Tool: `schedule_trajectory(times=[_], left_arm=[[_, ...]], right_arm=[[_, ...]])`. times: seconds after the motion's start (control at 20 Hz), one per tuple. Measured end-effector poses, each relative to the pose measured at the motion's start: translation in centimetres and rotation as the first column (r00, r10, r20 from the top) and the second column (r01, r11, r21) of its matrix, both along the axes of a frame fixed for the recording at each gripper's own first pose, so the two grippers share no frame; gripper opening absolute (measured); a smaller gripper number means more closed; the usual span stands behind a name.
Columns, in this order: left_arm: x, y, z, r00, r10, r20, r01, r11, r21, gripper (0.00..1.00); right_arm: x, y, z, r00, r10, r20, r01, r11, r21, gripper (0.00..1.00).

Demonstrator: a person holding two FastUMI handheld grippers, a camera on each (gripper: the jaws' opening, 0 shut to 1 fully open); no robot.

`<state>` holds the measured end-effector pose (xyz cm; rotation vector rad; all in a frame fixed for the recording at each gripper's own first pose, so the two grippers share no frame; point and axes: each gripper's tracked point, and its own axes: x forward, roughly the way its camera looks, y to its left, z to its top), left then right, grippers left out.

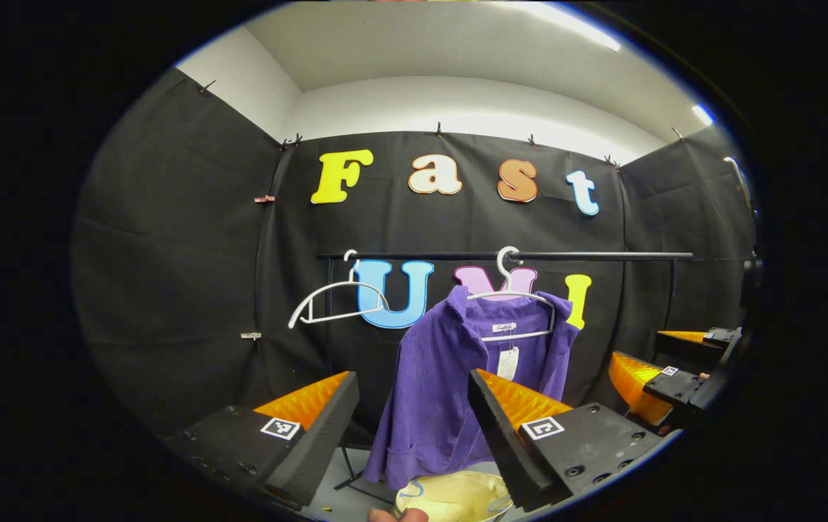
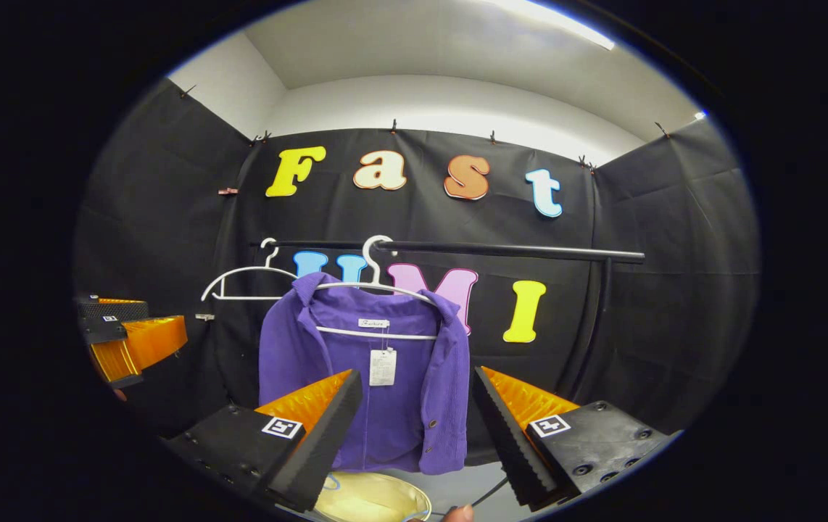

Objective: Grasp the clothes on the hanger with both hands and then place them into the laundry hamper below.

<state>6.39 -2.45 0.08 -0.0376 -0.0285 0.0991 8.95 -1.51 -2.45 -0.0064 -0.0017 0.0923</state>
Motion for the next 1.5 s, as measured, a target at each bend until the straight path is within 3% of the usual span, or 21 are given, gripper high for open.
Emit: schedule_trajectory(times=[0.45,0.75,1.0,1.2,1.5], left_arm=[[8.2,-3.4,-1.0,1.000,0.003,0.019,-0.003,1.000,0.005,0.92],[13.9,-7.1,-3.4,1.000,-0.019,0.009,0.019,1.000,0.025,0.92],[19.2,-6.7,-5.0,0.997,0.082,0.011,-0.083,0.996,0.042,0.98],[22.9,-5.4,-6.0,0.988,0.153,0.019,-0.154,0.986,0.057,0.95],[25.3,-3.0,-5.8,0.974,0.222,0.048,-0.225,0.973,0.052,0.95]], right_arm=[[8.3,-3.3,-2.8,1.000,-0.024,0.013,0.024,1.000,0.020,0.97],[13.8,-3.2,-5.0,0.999,0.027,0.024,-0.028,0.999,0.021,0.97],[18.2,-3.1,-8.0,0.999,0.033,-0.017,-0.033,0.998,0.053,0.96],[20.4,-2.1,-8.8,0.999,0.037,-0.002,-0.037,0.998,0.053,0.98],[23.3,-0.7,-9.8,1.000,0.015,0.006,-0.015,0.998,0.062,0.96]])
